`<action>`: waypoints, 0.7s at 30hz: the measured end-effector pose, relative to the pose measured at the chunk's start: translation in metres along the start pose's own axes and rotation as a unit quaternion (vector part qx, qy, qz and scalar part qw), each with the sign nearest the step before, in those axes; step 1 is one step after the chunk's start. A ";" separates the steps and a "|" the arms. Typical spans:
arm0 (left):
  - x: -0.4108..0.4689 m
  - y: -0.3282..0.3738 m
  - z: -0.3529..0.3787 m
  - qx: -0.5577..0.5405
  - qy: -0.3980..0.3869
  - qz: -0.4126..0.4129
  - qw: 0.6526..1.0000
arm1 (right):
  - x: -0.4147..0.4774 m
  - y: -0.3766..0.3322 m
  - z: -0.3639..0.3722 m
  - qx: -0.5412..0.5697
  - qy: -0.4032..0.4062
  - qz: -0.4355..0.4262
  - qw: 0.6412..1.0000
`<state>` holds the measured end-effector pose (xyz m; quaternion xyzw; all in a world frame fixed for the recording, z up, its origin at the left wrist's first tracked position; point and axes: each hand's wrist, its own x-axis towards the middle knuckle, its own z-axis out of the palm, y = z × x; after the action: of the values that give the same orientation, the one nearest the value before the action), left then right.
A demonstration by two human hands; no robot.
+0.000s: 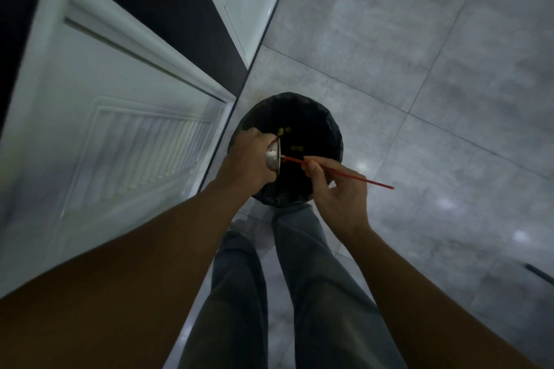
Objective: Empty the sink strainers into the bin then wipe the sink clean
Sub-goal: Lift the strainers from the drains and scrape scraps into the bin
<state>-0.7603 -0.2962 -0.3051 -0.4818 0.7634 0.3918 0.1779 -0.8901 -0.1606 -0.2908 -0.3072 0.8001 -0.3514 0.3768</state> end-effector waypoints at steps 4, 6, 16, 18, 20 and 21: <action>-0.006 -0.004 -0.007 -0.043 -0.009 -0.037 0.998 | -0.004 0.000 -0.016 -0.004 0.027 0.021 0.999; -0.012 -0.004 -0.012 -0.063 -0.005 -0.040 0.997 | -0.007 -0.003 -0.028 -0.013 0.036 0.020 0.999; -0.112 0.023 -0.080 -0.207 0.058 0.021 0.976 | -0.031 -0.085 -0.078 -0.039 0.012 -0.050 0.998; -0.141 0.034 -0.101 -0.217 0.083 0.042 0.972 | -0.040 -0.119 -0.087 -0.039 0.013 -0.087 0.995; -0.169 0.047 -0.125 -0.232 0.118 0.050 0.964 | -0.051 -0.155 -0.095 -0.037 0.004 -0.120 0.992; -0.182 0.053 -0.139 -0.238 0.140 0.050 0.960 | -0.056 -0.173 -0.099 -0.033 -0.003 -0.136 0.990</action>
<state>-0.7059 -0.2822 -0.0769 -0.5212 0.6882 0.4998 -0.0704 -0.9020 -0.1830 -0.0855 -0.4265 0.7609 -0.3718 0.3178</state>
